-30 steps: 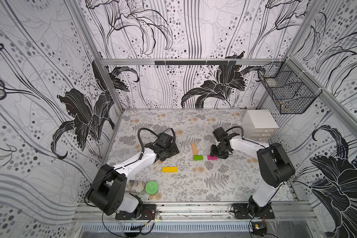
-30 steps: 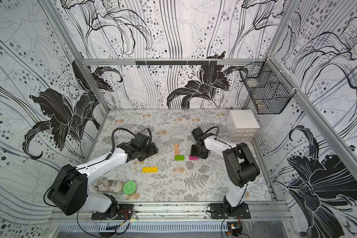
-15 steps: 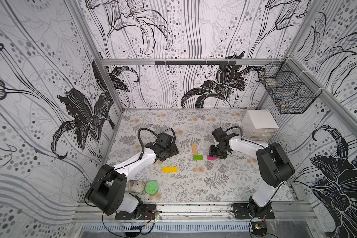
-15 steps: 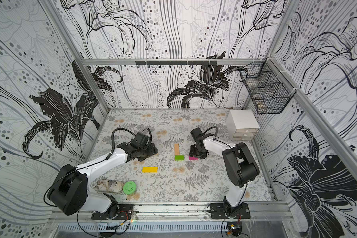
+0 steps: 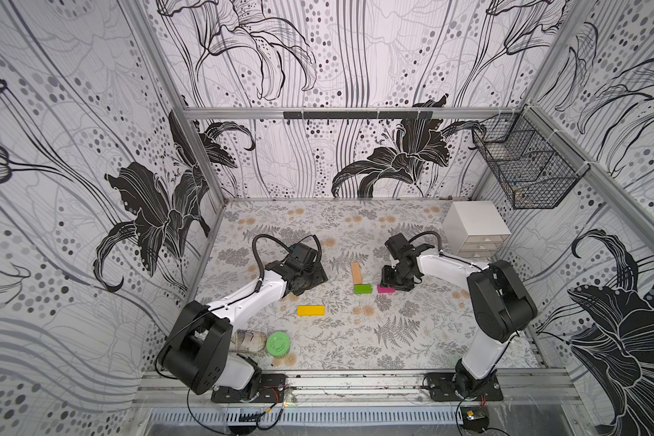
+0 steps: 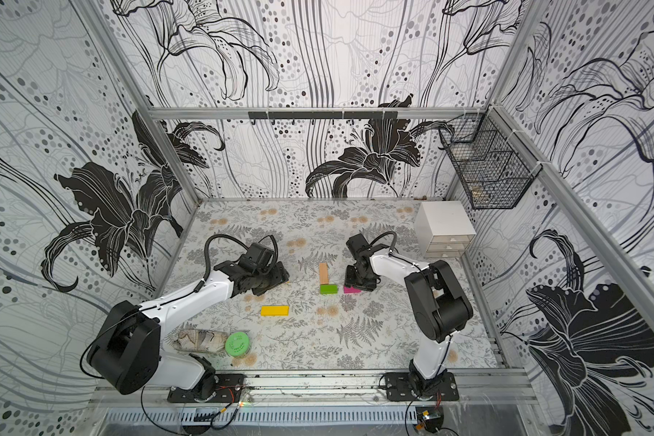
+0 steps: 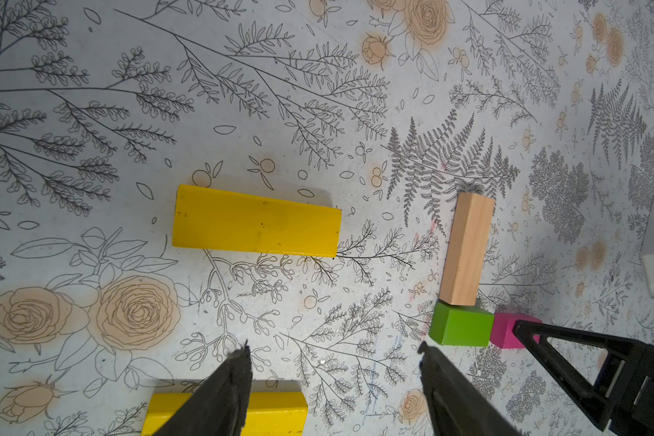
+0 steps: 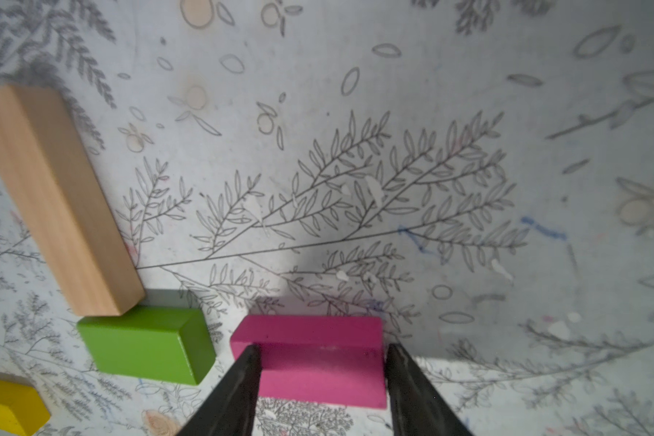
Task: Assemble the letter h with building blocks
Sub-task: Assemble the building block at the center of the board.
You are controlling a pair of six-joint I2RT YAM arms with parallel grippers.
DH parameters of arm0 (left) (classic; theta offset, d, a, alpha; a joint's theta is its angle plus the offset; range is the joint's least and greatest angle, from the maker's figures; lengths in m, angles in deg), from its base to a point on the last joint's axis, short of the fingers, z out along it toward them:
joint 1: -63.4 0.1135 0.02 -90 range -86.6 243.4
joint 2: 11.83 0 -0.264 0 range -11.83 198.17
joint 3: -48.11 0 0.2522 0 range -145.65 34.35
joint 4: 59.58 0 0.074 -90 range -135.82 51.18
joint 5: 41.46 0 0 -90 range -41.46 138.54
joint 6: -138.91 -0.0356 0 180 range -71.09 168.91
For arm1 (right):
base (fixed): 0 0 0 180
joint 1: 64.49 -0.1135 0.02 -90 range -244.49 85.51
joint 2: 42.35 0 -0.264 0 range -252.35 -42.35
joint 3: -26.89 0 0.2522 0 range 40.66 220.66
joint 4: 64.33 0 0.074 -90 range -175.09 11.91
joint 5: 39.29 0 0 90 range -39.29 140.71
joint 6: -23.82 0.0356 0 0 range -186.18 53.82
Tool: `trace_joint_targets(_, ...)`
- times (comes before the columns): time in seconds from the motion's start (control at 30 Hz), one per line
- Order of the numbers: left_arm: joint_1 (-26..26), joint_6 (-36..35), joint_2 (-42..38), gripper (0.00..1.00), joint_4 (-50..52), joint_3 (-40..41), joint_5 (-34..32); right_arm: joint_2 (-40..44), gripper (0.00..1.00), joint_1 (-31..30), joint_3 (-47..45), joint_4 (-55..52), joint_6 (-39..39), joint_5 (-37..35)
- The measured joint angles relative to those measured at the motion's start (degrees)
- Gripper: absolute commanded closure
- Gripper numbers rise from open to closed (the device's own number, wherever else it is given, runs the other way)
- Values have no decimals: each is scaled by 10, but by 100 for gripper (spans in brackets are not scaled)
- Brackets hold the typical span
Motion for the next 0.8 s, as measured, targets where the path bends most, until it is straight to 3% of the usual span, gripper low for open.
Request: trace_joint_targets(0.8, 0, 0, 0, 27, 2, 0, -2, -22, 45, -22, 28, -7, 7, -2)
